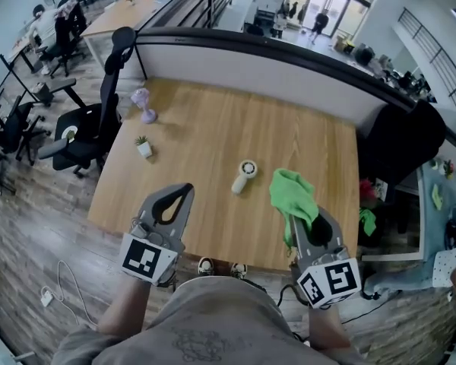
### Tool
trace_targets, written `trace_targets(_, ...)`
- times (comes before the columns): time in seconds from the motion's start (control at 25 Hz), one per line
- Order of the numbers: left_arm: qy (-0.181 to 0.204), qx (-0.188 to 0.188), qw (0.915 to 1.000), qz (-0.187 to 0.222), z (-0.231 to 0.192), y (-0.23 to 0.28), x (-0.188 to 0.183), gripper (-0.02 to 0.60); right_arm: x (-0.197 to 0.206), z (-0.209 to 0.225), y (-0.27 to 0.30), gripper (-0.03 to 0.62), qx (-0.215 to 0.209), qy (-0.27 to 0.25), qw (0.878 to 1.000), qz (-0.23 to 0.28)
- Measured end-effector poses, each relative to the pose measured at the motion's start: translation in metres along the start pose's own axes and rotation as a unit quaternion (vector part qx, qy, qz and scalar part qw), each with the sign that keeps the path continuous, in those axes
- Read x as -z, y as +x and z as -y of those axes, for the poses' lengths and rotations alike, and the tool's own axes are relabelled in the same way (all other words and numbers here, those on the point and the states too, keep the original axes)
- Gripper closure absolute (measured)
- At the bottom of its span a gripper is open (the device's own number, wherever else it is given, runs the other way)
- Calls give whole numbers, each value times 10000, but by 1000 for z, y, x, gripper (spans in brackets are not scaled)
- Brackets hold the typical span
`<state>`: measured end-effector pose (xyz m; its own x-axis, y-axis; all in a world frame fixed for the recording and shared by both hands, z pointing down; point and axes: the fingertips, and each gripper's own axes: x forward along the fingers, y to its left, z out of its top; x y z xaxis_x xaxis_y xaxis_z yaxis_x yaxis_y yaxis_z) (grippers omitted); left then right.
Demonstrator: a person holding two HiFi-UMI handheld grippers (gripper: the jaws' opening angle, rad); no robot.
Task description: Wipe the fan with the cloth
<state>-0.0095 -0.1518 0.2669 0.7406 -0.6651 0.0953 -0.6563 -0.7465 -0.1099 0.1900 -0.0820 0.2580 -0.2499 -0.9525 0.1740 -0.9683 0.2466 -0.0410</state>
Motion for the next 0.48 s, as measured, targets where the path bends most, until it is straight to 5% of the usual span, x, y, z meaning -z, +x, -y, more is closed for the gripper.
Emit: trace_targets(0.48, 49, 82, 9999, -118, 9, 13, 0, 580, 3, 11, -4, 497, 210, -250, 9995, -5)
